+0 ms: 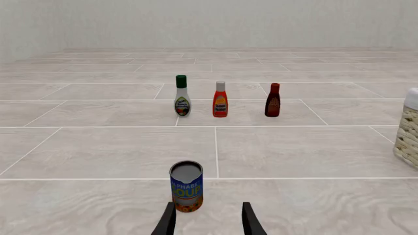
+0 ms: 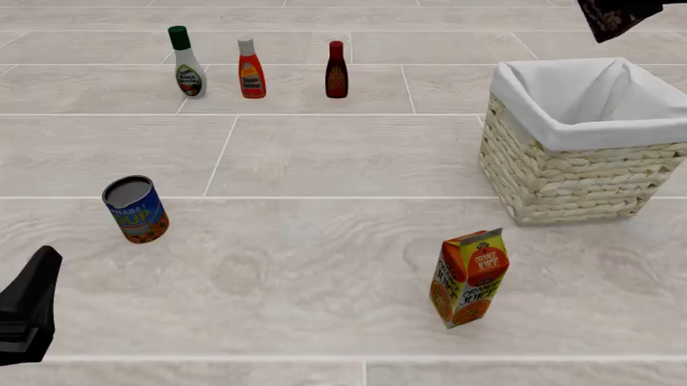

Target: Pick the chocolate pudding and place it in the basket.

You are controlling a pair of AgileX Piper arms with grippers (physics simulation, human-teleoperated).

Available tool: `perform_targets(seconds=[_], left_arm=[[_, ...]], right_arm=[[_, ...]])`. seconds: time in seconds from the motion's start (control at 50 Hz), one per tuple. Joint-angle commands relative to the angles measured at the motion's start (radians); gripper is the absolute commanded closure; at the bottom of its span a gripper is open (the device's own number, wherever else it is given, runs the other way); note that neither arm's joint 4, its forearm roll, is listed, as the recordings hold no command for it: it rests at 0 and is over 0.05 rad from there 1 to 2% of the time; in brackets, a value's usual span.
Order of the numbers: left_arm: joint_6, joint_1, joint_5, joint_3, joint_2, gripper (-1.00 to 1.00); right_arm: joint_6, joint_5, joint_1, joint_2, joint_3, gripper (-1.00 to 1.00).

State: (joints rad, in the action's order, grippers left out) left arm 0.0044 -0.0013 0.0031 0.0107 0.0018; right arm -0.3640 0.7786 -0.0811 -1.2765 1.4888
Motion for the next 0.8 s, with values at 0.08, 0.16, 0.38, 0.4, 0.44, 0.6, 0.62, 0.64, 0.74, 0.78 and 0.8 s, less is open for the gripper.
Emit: perform_targets(seconds=[0.08, 0.16, 0.38, 0.4, 0.44, 0.6, 0.62, 0.64, 0.74, 0.78, 0.8], left_arm=[[0.0, 0.001, -0.001, -0.002, 0.0, -1.0], [0.0, 0.001, -0.001, -0.002, 0.0, -1.0], [0.0, 0.001, -0.001, -0.002, 0.0, -1.0], [0.0, 0.001, -0.001, -0.002, 0.0, -1.0], [0.0, 0.001, -0.001, -0.002, 0.0, -1.0], [0.0, 0.001, -0.001, -0.002, 0.0, -1.0], [0.0, 0.001, -0.001, -0.002, 0.0, -1.0], [0.0, 0.001, -0.001, -0.002, 0.0, -1.0], [0.0, 0.001, -0.001, -0.002, 0.0, -1.0], [0.0, 0.001, -0.001, -0.002, 0.0, -1.0], [0.0, 0.001, -0.001, -0.002, 0.0, -1.0]], right_arm=[[-0.005, 0.022, 0.075, 0.044, -0.018, 1.0], [-0.004, 0.025, 0.09, 0.049, -0.021, 1.0], [-0.002, 0.024, 0.13, 0.053, -0.033, 1.0], [-0.002, 0.021, 0.135, 0.054, -0.035, 1.0], [0.0, 0.018, 0.139, 0.054, -0.042, 1.0], [0.004, 0.009, 0.163, 0.046, -0.048, 1.0], [0.004, 0.008, 0.166, 0.045, -0.049, 1.0], [0.002, 0.006, 0.17, 0.044, -0.053, 1.0], [0.004, 0.005, 0.172, 0.037, -0.051, 1.0], [0.003, 0.006, 0.169, 0.031, -0.047, 1.0], [0.003, 0.006, 0.169, 0.031, -0.047, 1.0]])
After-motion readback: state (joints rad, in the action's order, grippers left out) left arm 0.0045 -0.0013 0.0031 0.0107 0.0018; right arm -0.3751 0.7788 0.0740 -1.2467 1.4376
